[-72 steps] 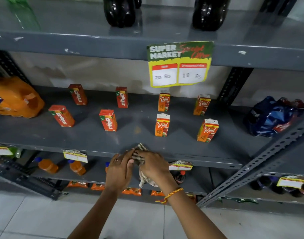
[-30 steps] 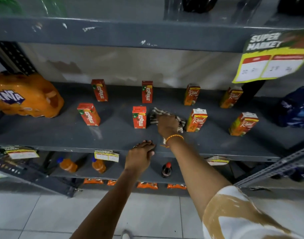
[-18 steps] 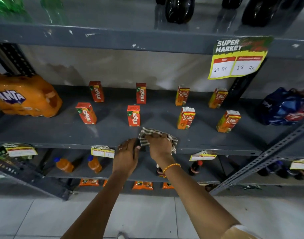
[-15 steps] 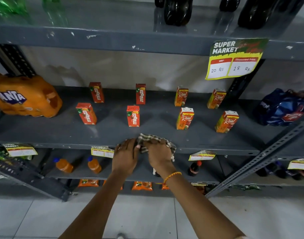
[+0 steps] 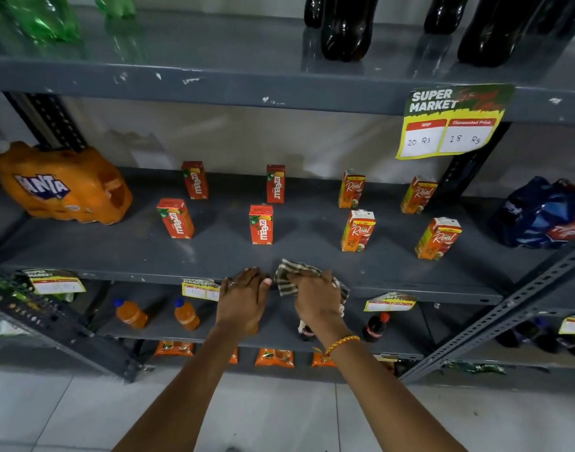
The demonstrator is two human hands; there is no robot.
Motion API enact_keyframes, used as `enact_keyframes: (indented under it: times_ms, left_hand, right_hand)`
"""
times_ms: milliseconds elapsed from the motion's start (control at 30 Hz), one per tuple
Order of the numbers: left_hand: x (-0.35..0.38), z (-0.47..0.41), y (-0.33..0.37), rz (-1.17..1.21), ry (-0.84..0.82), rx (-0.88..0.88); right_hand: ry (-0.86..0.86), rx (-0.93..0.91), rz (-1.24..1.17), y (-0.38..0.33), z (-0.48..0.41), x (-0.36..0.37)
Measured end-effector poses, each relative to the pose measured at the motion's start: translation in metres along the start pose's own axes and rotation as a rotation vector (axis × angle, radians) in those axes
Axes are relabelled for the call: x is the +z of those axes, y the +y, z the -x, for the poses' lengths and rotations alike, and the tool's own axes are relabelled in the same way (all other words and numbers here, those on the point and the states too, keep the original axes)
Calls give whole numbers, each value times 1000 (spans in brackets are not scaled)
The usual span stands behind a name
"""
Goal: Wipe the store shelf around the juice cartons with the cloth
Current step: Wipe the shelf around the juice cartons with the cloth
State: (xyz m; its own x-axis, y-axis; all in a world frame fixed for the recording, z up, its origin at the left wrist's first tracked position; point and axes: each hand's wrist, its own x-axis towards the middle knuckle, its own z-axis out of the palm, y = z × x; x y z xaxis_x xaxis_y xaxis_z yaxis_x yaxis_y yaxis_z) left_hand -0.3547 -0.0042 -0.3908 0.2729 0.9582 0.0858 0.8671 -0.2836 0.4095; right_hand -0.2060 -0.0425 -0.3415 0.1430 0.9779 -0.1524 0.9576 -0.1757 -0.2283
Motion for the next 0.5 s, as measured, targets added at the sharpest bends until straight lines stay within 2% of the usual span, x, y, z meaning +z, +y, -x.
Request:
enact_keyframes:
  times_ms: [133,333,400,500]
  left_hand:
    - [-14,4,-13,-25,26,17]
    - [-51,-2,-70,84,214,-37]
    - [-62,-6,-94,96,269,-57]
    - [-72,-16,-131,41,252,-39]
  right_hand:
    - [15,-62,-32,-26,2,12]
    - [-17,-129,-264,-97,-10,11]
    - [8,-106,-410,-123,-25,8]
    - [82,1,-818,-162,-52,-8]
